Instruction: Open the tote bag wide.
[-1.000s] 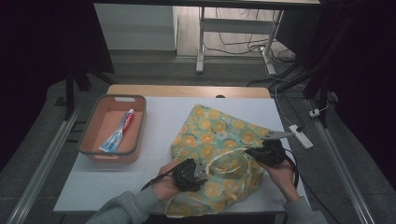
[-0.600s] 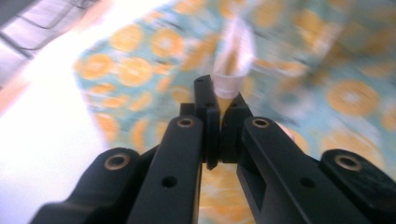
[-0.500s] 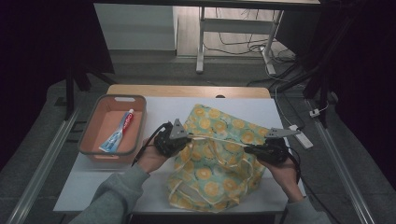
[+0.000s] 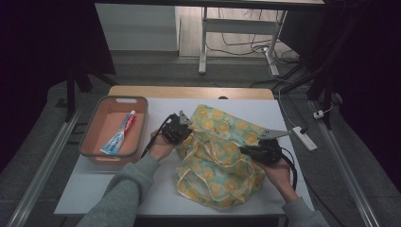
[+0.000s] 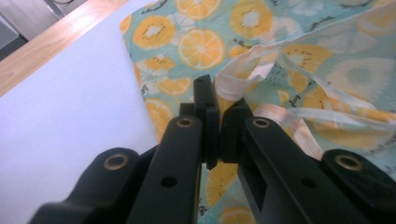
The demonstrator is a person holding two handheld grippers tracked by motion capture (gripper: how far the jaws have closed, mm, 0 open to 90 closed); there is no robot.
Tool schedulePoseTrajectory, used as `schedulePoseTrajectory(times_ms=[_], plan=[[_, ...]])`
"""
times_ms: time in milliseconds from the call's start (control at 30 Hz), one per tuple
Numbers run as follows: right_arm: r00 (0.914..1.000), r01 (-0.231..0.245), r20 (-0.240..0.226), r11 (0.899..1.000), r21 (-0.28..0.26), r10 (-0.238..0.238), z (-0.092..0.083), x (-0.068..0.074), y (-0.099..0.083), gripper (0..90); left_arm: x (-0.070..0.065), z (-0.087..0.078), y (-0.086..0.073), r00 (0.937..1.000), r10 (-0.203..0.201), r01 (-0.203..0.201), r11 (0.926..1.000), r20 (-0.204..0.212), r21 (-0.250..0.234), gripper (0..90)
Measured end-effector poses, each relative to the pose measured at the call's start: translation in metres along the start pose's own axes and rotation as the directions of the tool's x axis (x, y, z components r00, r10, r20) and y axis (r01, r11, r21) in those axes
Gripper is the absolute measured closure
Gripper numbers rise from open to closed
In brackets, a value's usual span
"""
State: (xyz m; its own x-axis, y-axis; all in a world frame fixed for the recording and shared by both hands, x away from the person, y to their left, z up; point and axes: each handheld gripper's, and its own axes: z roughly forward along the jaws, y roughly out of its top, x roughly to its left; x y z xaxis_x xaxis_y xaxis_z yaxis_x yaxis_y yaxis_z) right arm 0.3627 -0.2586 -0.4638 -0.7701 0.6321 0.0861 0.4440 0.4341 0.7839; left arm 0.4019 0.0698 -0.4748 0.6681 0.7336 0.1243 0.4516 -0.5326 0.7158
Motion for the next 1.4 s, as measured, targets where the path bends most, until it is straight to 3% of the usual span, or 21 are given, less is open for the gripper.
schedulePoseTrajectory(times_ms=[233,367,433,567,700,800,900,1033,1167,1400], plan=[[0.9998,0.018,-0.002,0.999,0.046,-0.018,0.009,0.006,0.000,87.0,0.008,-0.003,0.000,0.9998,-0.018,0.017,0.9996,-0.013,-0.022,87.7],[0.9997,0.024,0.004,0.999,0.024,-0.024,0.012,0.009,0.002,87.5,0.014,-0.002,0.002,0.9992,-0.035,0.035,0.9989,-0.017,-0.031,87.7],[0.9991,0.034,0.025,0.999,-0.024,-0.033,0.010,0.011,0.008,88.0,0.016,-0.004,0.003,0.9989,-0.046,0.046,0.9982,-0.008,-0.040,87.4],[0.9995,0.014,0.029,0.999,-0.050,-0.013,0.010,0.007,0.012,88.0,0.015,-0.005,0.002,0.9984,-0.045,0.046,0.9988,0.033,-0.019,85.8],[0.9996,-0.026,0.011,0.999,-0.034,0.026,0.017,0.000,0.008,88.0,0.010,-0.006,0.001,0.9974,-0.028,0.029,0.9995,0.066,-0.009,80.2],[0.9996,-0.026,0.008,0.999,-0.029,0.027,0.019,-0.001,0.007,88.0,0.008,-0.011,0.002,0.9957,-0.022,0.024,0.9995,0.090,-0.018,69.1],[0.9996,-0.025,0.010,0.999,-0.046,0.025,0.015,-0.001,0.009,88.0,0.009,-0.023,0.002,0.9942,-0.021,0.025,0.9990,0.105,-0.036,45.8],[0.9992,-0.037,0.011,0.997,-0.064,0.038,0.010,-0.004,0.009,88.0,0.012,-0.050,0.000,0.9901,-0.031,0.039,0.9976,0.137,-0.058,31.6],[0.9987,-0.050,0.008,0.996,-0.072,0.051,0.008,-0.006,0.008,88.0,0.012,-0.075,-0.005,0.9895,-0.011,0.021,0.9977,0.144,-0.064,28.6],[0.9990,-0.044,0.002,0.995,-0.087,0.045,0.003,-0.004,0.008,88.0,0.018,-0.105,-0.016,0.9941,0.018,-0.014,0.9989,0.107,-0.045,28.6]])
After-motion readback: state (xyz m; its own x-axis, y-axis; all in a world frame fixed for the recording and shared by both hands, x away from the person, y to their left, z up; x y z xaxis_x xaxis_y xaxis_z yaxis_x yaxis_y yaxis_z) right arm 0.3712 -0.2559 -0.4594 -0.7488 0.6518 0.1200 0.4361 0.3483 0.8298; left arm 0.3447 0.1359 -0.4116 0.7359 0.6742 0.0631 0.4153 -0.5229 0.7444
